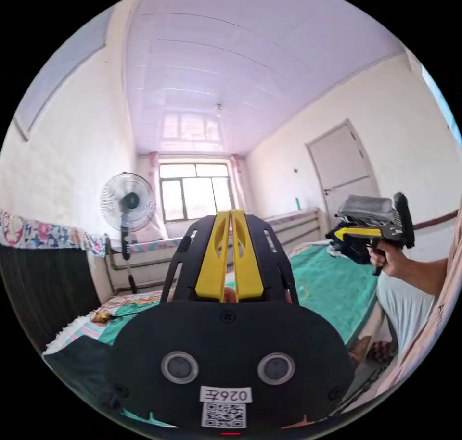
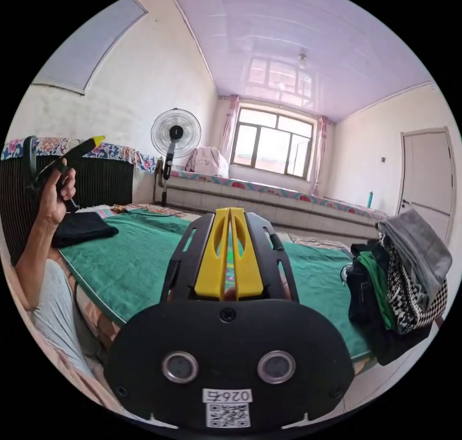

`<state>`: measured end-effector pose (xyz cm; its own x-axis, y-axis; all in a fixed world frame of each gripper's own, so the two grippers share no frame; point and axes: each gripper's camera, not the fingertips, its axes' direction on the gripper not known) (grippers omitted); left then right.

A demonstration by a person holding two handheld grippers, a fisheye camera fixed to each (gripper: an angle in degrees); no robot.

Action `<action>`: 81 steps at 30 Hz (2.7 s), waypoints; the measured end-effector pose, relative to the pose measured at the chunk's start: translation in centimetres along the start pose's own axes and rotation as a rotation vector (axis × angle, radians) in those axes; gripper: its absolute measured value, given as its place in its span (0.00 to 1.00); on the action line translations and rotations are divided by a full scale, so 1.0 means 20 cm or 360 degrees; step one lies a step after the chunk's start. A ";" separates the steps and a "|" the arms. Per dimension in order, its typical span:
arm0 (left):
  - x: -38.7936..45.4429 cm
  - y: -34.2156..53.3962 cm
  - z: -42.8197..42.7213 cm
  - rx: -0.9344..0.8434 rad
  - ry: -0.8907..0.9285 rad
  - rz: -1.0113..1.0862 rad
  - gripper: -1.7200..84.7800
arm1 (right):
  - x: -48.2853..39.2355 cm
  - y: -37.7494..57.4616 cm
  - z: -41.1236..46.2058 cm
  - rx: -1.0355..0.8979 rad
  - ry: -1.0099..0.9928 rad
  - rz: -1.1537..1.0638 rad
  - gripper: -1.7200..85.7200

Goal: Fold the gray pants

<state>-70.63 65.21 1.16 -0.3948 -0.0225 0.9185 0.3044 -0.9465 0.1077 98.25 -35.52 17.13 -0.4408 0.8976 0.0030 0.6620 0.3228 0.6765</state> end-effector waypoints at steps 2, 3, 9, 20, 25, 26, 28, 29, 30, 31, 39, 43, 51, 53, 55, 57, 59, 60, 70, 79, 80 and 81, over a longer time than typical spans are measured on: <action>0.22 -0.06 0.29 -0.0115 0.0185 0.0100 0.01 | 0.06 -0.15 -0.03 -0.0050 -0.0036 0.0067 0.01; 0.27 -0.07 0.35 -0.0145 0.0226 0.0124 0.01 | 0.10 -0.25 -0.06 -0.0076 -0.0043 0.0104 0.01; 0.74 -0.18 0.98 -0.0215 0.0658 0.0160 0.01 | 0.25 -0.83 -0.27 -0.0163 0.0227 0.0161 0.01; 1.60 -0.36 2.65 -0.0608 0.1598 -0.0192 0.12 | 1.28 -1.76 -1.22 -0.0011 0.0804 0.0927 0.07; 2.14 -0.37 3.25 -0.0843 0.1754 -0.0121 0.14 | 1.75 -2.08 -1.49 -0.0029 0.0861 0.1208 0.10; 2.26 -0.36 3.39 -0.0914 0.1803 -0.0126 0.14 | 1.84 -2.15 -1.54 -0.0030 0.0862 0.1257 0.12; 2.43 -0.35 3.57 -0.0991 0.1873 -0.0125 0.15 | 1.95 -2.27 -1.60 -0.0034 0.0850 0.1306 0.12; 2.53 -0.34 3.67 -0.1021 0.1909 -0.0136 0.16 | 2.00 -2.35 -1.63 -0.0038 0.0850 0.1321 0.13; 2.57 -0.34 3.72 -0.1029 0.1928 -0.0140 0.16 | 2.03 -2.43 -1.66 -0.0030 0.0849 0.1322 0.13; 2.65 -0.34 3.80 -0.1037 0.1966 -0.0149 0.17 | 2.04 -2.47 -1.68 -0.0030 0.0850 0.1321 0.13; 2.93 -0.31 4.15 -0.1091 0.2076 -0.0256 0.22 | 2.04 -2.90 -1.74 -0.0172 0.0681 0.1331 0.12; 2.97 -0.24 4.25 -0.1138 0.2041 -0.0326 0.20 | 1.88 -3.02 -1.82 -0.0245 0.0709 0.1296 0.10; 2.73 -0.05 4.36 -0.1205 0.2123 -0.0561 0.06 | 1.29 -3.29 -2.11 -0.0231 0.0737 0.1043 0.01; 2.60 -0.01 4.34 -0.1133 0.2183 -0.0675 0.05 | 1.17 -3.36 -2.18 -0.0176 0.0704 0.1004 0.00; 2.47 -0.01 4.31 -0.1051 0.2195 -0.0731 0.05 | 1.03 -3.46 -2.25 -0.0111 0.0656 0.0945 0.00; 2.30 0.00 4.27 -0.0976 0.2199 -0.0805 0.05 | 0.82 -3.59 -2.34 -0.0010 0.0545 0.0855 0.00; 2.03 0.00 4.21 -0.0883 0.2180 -0.0875 0.04 | 0.64 -3.68 -2.41 0.0093 0.0395 0.0779 0.00; 1.96 0.01 4.18 -0.0862 0.2179 -0.0881 0.04 | 0.51 -3.74 -2.44 0.0156 0.0283 0.0743 0.00; 0.52 0.20 3.34 -0.0467 0.1913 -0.0924 0.04 | -0.66 -3.95 -2.28 0.0262 -0.0290 0.0375 0.00; -0.53 0.72 2.25 -0.0323 0.1137 -0.0757 0.05 | -1.56 -3.56 -1.49 0.0062 -0.0925 0.0321 0.00; -0.59 0.86 2.19 -0.0410 0.1066 -0.0754 0.05 | -1.66 -3.43 -1.33 -0.0020 -0.0926 0.0308 0.00; -0.61 0.94 2.18 -0.0472 0.1034 -0.0759 0.05 | -1.75 -3.27 -1.14 -0.0147 -0.0900 0.0285 0.00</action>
<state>-22.26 61.64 8.49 -0.8686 0.3052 0.3904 -0.2240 -0.9446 0.2401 56.54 -94.85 -10.30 0.0805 0.9644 -0.2520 0.6295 0.1468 0.7630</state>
